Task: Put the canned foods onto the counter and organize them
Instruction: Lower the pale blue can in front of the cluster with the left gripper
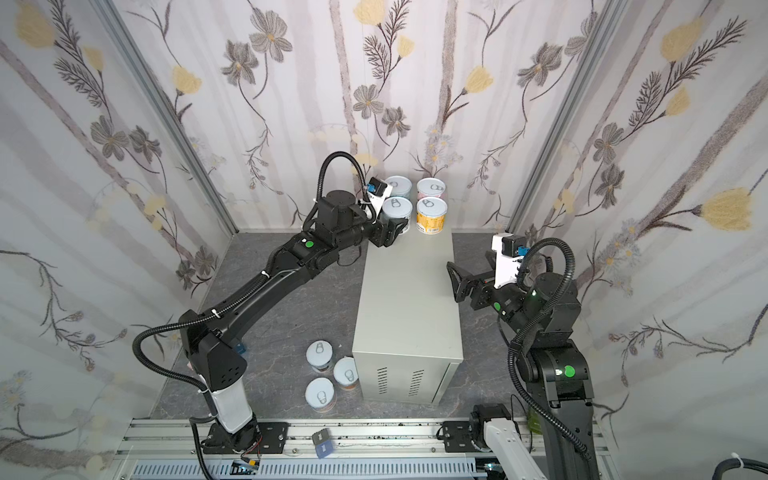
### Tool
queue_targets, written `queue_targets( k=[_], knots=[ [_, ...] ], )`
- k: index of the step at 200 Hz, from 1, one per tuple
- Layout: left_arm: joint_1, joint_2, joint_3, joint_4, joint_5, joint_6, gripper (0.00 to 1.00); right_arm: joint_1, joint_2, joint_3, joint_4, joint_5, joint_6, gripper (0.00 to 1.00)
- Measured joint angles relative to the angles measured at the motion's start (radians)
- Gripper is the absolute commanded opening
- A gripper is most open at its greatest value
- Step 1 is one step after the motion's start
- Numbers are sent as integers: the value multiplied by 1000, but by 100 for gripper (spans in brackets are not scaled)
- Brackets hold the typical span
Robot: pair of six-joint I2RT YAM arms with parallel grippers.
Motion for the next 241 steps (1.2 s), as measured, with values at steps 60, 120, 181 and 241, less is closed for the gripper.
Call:
queue_targets(
  k=[60, 120, 181, 241],
  knots=[
    [0, 2, 3, -77, 0, 0, 93, 0, 0, 1, 0, 0, 0, 100],
    [0, -16, -3, -129, 4, 1, 100, 0, -6, 0, 1, 0, 0, 100],
    [1, -138, -96, -132, -11, 4, 100, 0, 1, -1, 3, -6, 1, 100],
    [2, -111, -84, -149, -23, 14, 100, 1, -2, -8, 4, -7, 8, 100]
  ],
)
